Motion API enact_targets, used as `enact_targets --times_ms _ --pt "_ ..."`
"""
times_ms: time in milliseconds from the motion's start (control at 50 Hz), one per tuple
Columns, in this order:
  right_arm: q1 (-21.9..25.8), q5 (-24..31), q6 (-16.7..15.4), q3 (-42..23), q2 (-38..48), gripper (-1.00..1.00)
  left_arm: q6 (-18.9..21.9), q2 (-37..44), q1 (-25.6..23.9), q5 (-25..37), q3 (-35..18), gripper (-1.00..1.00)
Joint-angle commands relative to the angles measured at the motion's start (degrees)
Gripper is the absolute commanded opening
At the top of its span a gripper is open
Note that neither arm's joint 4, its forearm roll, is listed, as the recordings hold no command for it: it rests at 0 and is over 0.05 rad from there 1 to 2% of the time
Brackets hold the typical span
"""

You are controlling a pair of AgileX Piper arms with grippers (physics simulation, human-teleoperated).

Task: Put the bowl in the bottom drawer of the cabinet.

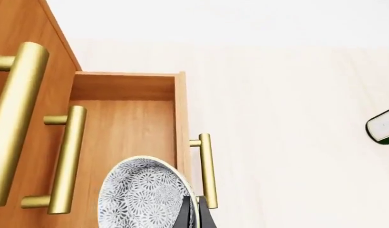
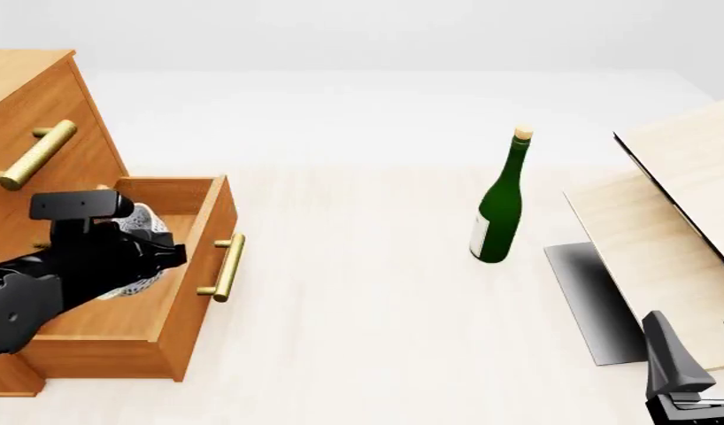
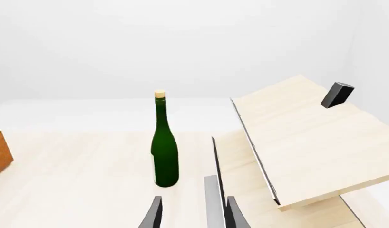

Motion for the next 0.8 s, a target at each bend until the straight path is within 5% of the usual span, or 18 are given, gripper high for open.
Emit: enact_targets --times_ms 20,800 --pt "0.00 0.00 0.00 0.00 -0.01 1.00 -0.82 1.68 -0.08 -1.42 -0.14 -1.00" --pt "0.00 0.00 0.01 0.00 0.00 1.00 0.42 5.48 4.16 -5.65 1.26 -1.00"
